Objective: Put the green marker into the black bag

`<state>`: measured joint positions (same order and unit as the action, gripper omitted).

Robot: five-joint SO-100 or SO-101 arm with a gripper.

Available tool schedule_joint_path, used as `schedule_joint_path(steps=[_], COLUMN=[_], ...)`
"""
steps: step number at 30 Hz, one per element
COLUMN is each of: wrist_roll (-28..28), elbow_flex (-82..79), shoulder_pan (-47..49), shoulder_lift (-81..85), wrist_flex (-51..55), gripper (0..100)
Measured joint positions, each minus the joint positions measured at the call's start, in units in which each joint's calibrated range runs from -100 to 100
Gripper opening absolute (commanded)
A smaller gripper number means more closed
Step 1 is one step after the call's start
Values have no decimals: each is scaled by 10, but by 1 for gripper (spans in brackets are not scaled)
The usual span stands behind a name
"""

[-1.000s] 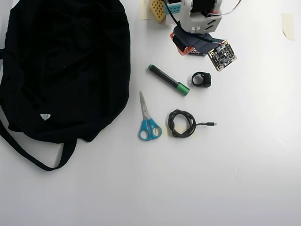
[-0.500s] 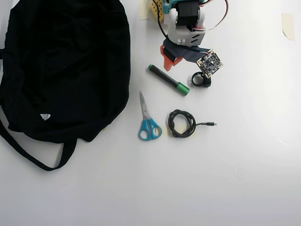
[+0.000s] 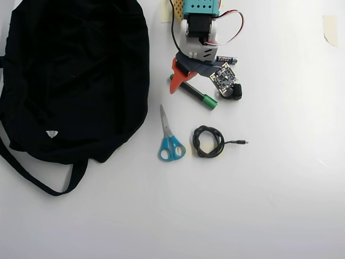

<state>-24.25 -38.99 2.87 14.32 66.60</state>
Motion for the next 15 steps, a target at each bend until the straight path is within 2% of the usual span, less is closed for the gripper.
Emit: schedule_joint_path(steps=[15], wrist_roll=[8], elbow_flex=[-24], shoulder_pan=[6], shoulder_lift=[0], wrist_flex=[-22], gripper=[35])
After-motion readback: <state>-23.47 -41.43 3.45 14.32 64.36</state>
